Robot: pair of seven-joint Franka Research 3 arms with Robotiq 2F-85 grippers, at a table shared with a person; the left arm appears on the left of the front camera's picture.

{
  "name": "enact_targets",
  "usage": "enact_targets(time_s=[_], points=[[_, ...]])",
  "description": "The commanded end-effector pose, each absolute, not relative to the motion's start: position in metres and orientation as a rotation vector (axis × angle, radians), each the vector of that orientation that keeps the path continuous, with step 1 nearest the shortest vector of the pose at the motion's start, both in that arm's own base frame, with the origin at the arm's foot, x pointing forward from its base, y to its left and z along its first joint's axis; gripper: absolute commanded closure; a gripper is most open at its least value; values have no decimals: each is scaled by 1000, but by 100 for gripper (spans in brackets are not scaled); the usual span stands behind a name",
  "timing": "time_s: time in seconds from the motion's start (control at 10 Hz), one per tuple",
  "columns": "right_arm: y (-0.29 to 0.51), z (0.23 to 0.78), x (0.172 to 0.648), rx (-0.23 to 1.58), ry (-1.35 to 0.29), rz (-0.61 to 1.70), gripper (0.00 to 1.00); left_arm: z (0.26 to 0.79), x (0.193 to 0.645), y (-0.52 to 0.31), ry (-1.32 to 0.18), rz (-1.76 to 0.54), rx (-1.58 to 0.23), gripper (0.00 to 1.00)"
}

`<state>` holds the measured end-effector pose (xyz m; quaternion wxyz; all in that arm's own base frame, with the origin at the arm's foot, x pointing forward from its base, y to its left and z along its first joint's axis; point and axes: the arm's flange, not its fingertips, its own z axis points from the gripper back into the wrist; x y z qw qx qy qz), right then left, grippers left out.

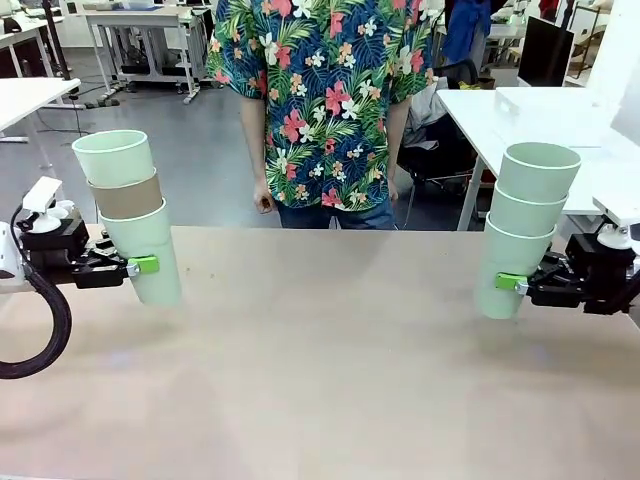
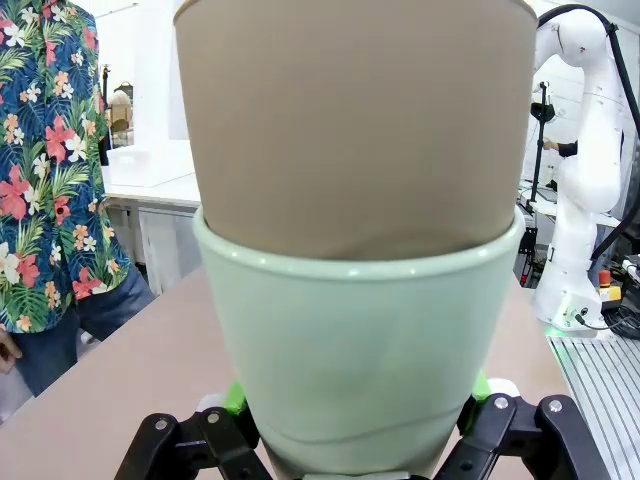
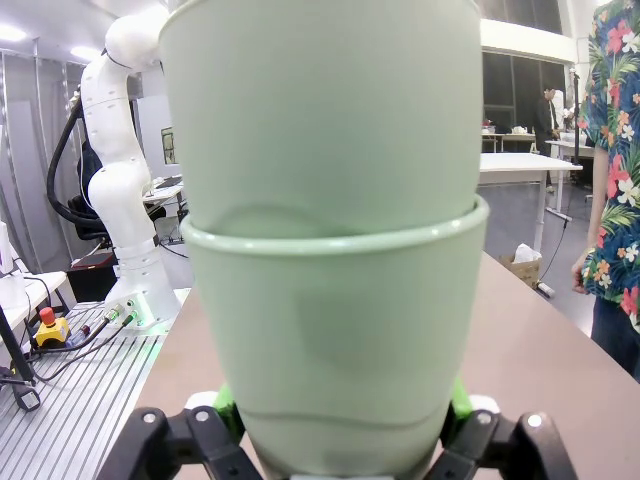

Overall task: Stack the cups and store them in the basket.
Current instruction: Place the stack of Reusable plastic cups into the Pantry Basket.

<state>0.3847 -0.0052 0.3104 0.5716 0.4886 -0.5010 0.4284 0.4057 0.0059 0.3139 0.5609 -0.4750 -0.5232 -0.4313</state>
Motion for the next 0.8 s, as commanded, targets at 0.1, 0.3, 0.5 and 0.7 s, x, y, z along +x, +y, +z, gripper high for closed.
enact_targets(time_s=[0.1, 0.3, 0.5, 0.7], points=[[-6, 315, 385, 1139, -1185, 1010, 15, 318, 406, 5, -1242, -1022, -1119, 13], [-6, 315, 385, 1139, -1185, 1010, 15, 318, 406, 5, -1242, -1022, -1119, 13], [-6, 315, 385, 1139, -1185, 1010, 15, 318, 406, 5, -1242, -1022, -1119, 13], [-6, 315, 385, 1139, -1185, 1010, 15, 318, 406, 5, -1242, -1022, -1119, 13]])
